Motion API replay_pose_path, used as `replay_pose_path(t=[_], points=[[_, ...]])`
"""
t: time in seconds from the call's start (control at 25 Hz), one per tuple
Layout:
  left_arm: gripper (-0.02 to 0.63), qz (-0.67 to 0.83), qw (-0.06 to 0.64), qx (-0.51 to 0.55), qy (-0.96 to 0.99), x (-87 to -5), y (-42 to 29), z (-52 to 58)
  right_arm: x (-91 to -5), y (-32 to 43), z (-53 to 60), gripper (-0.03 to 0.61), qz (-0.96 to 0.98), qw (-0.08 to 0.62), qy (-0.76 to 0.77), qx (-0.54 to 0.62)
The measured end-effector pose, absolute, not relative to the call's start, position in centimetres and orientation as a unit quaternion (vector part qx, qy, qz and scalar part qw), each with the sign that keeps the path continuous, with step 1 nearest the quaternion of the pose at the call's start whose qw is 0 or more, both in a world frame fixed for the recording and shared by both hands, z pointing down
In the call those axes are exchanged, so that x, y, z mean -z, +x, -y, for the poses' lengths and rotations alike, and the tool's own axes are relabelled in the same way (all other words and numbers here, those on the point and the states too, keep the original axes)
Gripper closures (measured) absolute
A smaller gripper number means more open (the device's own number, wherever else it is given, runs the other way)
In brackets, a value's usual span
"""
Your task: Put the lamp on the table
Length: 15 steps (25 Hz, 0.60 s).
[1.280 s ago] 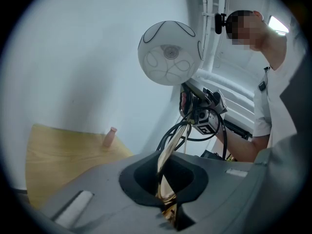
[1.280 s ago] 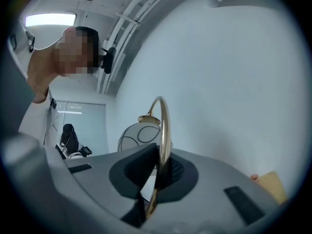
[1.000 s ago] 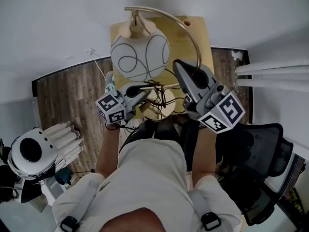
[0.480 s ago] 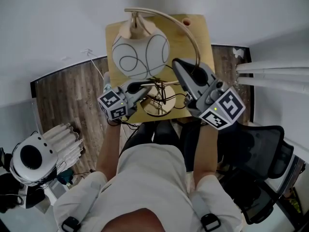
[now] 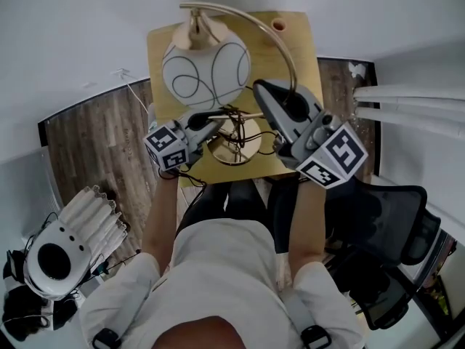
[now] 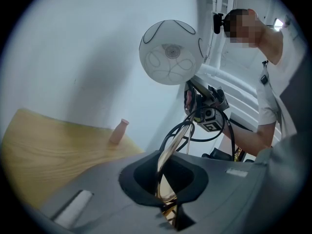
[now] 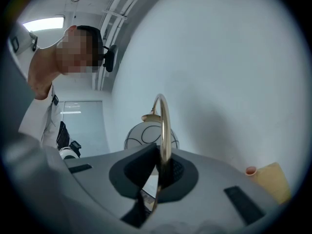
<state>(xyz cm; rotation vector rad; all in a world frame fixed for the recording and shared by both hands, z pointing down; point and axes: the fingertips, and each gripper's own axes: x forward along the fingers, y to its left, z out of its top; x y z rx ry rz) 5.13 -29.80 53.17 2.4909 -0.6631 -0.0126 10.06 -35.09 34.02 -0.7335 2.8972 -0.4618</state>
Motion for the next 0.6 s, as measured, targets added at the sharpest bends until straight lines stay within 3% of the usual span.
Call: replay_pose_path(t=[0.6], points=[[0.606,0.244,0.27,-0.01,0.932,-58.2,4.9,31.0,-38.6,9.8,35.0,0.577,-0.954,0.046,-0.244,0.169]])
